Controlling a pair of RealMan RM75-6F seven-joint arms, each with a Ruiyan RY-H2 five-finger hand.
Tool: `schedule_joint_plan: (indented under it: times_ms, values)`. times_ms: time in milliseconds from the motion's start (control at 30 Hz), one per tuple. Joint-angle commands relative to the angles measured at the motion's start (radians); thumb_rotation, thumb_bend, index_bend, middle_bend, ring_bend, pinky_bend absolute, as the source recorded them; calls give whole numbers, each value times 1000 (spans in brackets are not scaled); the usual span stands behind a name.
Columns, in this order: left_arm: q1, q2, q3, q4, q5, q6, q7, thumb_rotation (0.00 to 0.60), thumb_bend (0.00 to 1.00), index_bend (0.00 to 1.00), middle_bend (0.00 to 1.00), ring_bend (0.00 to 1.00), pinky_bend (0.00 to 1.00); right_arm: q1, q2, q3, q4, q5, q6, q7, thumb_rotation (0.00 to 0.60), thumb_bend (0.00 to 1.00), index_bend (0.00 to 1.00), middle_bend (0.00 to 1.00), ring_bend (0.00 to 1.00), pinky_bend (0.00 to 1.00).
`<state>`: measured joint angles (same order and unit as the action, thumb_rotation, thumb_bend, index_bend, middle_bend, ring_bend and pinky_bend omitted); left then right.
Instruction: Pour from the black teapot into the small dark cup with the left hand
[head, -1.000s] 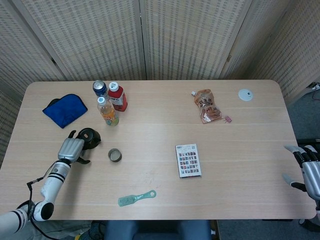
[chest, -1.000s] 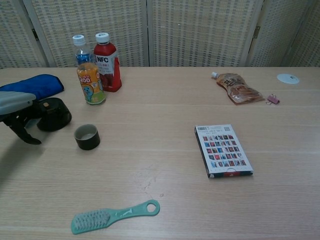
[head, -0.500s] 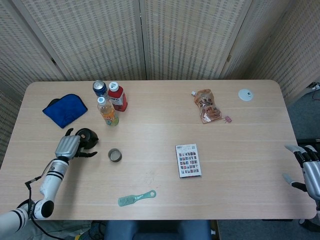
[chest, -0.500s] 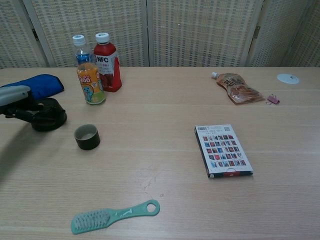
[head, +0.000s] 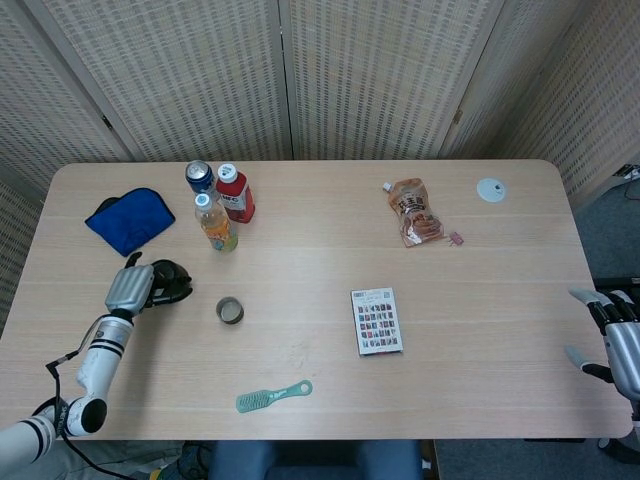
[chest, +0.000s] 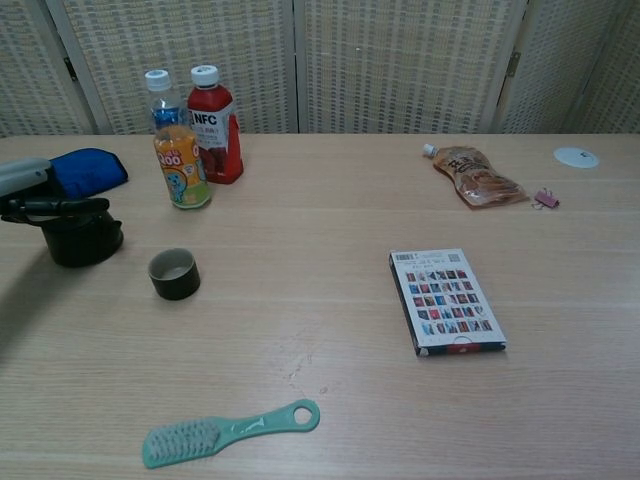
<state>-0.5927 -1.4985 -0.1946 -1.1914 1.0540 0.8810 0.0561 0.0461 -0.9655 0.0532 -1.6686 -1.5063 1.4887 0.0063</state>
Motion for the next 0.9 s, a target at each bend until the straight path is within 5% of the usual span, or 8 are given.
schedule_joint_plan:
  times_ms: [33, 367, 900]
  values:
    - [5, 4, -4, -1, 11, 12, -16, 101, 60, 1000, 1000, 945, 2, 0, 0, 1, 0, 0, 0, 0, 600, 163, 202, 252, 199, 319]
    - [19, 11, -13, -4, 39, 53, -52, 111, 121, 1000, 1000, 964, 31, -2, -4, 1, 0, -2, 6, 1, 600, 163, 202, 252, 199, 319]
    - [56, 17, -28, -33, 101, 186, -70, 231, 257, 1000, 1000, 1000, 366, -11, -3, -3, -9, -13, 22, -4, 600, 162, 202, 252, 200, 319]
